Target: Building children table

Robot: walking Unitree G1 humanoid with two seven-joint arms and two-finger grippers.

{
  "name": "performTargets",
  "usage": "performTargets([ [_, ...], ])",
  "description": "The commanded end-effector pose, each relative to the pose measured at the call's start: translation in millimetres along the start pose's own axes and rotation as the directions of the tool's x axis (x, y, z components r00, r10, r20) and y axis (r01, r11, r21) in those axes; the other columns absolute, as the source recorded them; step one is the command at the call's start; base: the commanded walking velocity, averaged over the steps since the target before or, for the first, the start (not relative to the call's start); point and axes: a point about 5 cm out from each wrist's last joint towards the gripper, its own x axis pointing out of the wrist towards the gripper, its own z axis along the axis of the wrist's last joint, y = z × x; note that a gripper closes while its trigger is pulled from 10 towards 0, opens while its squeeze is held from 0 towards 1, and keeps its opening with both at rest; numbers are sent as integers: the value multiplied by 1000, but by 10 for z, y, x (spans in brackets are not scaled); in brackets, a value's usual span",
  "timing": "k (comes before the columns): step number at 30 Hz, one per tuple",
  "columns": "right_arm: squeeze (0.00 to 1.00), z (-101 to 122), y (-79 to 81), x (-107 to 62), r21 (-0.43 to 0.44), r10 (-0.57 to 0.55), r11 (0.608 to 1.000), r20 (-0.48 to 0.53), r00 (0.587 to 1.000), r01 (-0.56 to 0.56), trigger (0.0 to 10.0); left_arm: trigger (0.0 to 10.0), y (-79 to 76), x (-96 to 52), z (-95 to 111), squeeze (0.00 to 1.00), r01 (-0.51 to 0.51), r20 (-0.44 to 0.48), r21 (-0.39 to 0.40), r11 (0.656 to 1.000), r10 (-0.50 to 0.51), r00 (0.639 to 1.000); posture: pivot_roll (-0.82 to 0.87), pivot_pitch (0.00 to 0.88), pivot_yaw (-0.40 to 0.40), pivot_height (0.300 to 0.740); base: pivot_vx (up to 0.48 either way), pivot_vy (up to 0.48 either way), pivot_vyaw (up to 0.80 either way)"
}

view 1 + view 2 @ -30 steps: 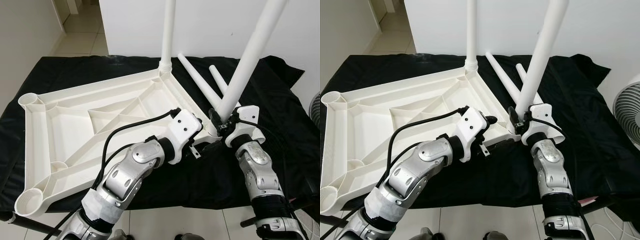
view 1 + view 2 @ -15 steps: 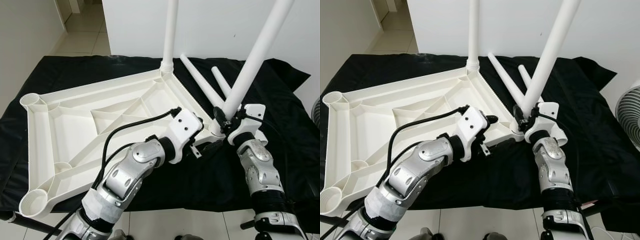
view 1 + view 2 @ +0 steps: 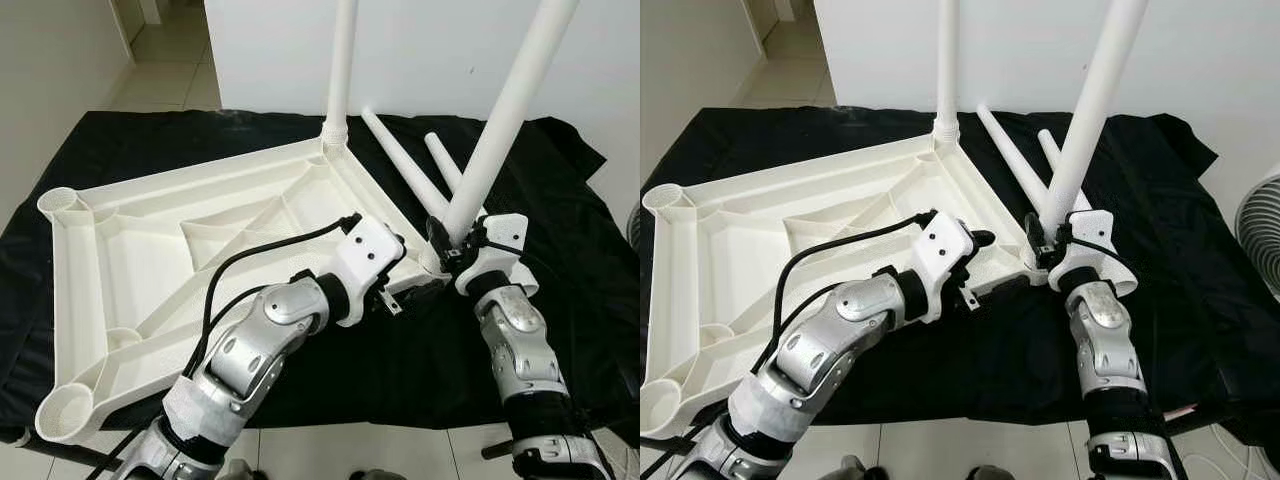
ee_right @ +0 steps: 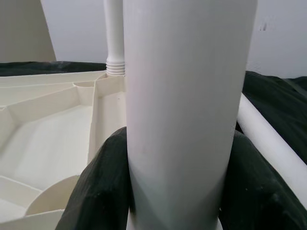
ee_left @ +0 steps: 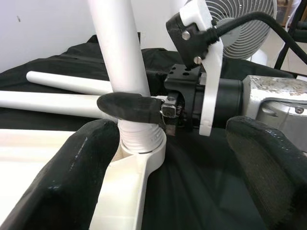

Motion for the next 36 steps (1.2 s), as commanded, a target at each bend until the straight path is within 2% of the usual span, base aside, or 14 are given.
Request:
performTargets([
  [1,0,-606,41,-278,4,8,1000,-297,955,-7,10000,10000,-25,3,34,0,45,6,2,999,-45,999,-101,93,42,740,0,0,0],
  [13,0,-668,147,-472,-43,82,994,-257,963,-97,10000,10000,-30,1,51,0,48,12,-3,999,-48,999,-106,103,43,740,0,0,0],
  [22,0,-668,216,-561,0,131,991,-221,966,-135,10000,10000,-33,-4,59,0,55,13,-5,998,-55,998,-108,105,50,740,0,0,0],
  [28,0,-676,190,-602,36,112,994,-193,975,-107,10000,10000,-39,-3,59,0,65,11,-5,998,-65,998,-109,106,53,740,0,0,0],
  [32,0,-715,127,-665,54,69,997,-179,982,-60,10000,10000,-41,-6,61,0,68,11,-5,998,-68,998,-110,107,56,740,0,0,0],
  [33,0,-748,74,-705,89,19,996,-176,984,-4,10000,10000,-40,-8,62,0,69,10,-5,998,-69,998,-109,108,56,740,0,0,0],
  [36,0,-758,58,-709,102,3,995,-177,984,16,10000,10000,-41,-7,62,0,70,10,-5,998,-70,997,-109,108,56,740,0,0,0],
])
